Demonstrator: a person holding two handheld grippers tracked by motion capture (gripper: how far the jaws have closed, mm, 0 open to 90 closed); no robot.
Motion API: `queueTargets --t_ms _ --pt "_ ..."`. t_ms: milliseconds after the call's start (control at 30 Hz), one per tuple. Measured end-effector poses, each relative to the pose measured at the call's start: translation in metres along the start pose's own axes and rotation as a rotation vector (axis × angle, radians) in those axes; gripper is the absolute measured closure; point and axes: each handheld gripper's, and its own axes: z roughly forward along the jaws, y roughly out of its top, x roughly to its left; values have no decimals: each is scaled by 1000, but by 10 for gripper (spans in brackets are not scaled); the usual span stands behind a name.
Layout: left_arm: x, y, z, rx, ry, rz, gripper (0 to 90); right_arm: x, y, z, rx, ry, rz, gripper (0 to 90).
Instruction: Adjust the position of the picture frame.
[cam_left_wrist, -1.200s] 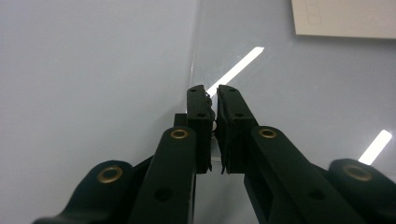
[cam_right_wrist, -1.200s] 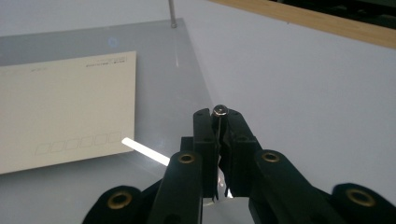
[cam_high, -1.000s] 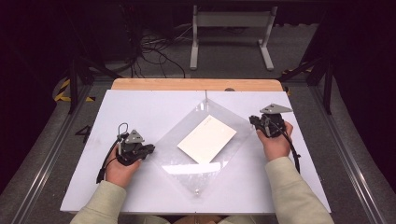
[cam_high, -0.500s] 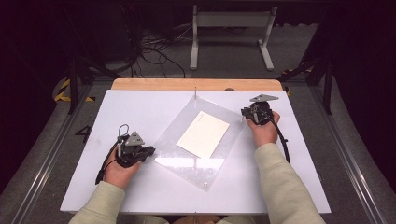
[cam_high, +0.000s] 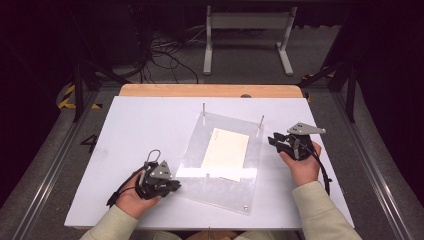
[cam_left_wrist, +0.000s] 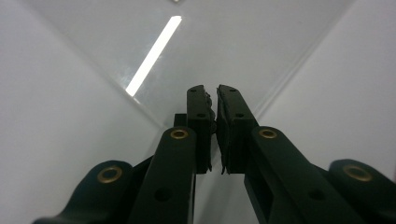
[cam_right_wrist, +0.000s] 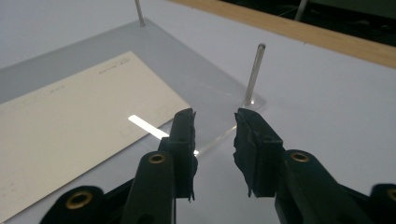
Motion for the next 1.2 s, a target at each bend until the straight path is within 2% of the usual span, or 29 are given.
queueTargets --t_ms 133,267,333,400,500,567,667,833,900,933,1000,1033,1100,1133,1200 --pt "-16 9 7 6 -78 62 841 1 -16 -6 50 18 13 689" --pt "-31 18 17 -1 -178 85 841 -2 -22 -5 111 36 29 752" --pt "-37 22 20 0 -199 102 841 -1 -23 -2 131 39 33 766" --pt "-38 22 20 -1 -196 111 840 1 -24 1 150 37 17 782" --pt "-35 20 21 -19 -217 97 840 7 -24 3 174 59 -8 800" --pt "-36 19 21 -20 -213 106 841 11 -25 -1 173 94 -28 797" --pt "-36 19 21 -24 -210 105 841 20 -32 -17 155 175 -53 785" --pt "-35 17 21 -39 -218 100 841 50 -56 -55 137 323 -156 760" --pt "-35 18 21 -37 -219 100 841 53 -59 -59 138 341 -165 758" --pt "-35 18 21 -29 -221 101 841 63 -67 -69 143 386 -191 753" --pt "-35 18 21 -29 -222 98 841 69 -72 -74 149 423 -202 747" --pt "-35 18 21 -29 -222 98 841 69 -72 -74 149 423 -202 747" --pt "-34 18 21 -31 -226 95 841 73 -76 -76 153 471 -202 744" --pt "-34 18 21 -33 -230 95 841 77 -80 -75 176 488 -218 744" --pt "-33 17 21 -37 -236 92 841 78 -81 -75 185 489 -226 745"
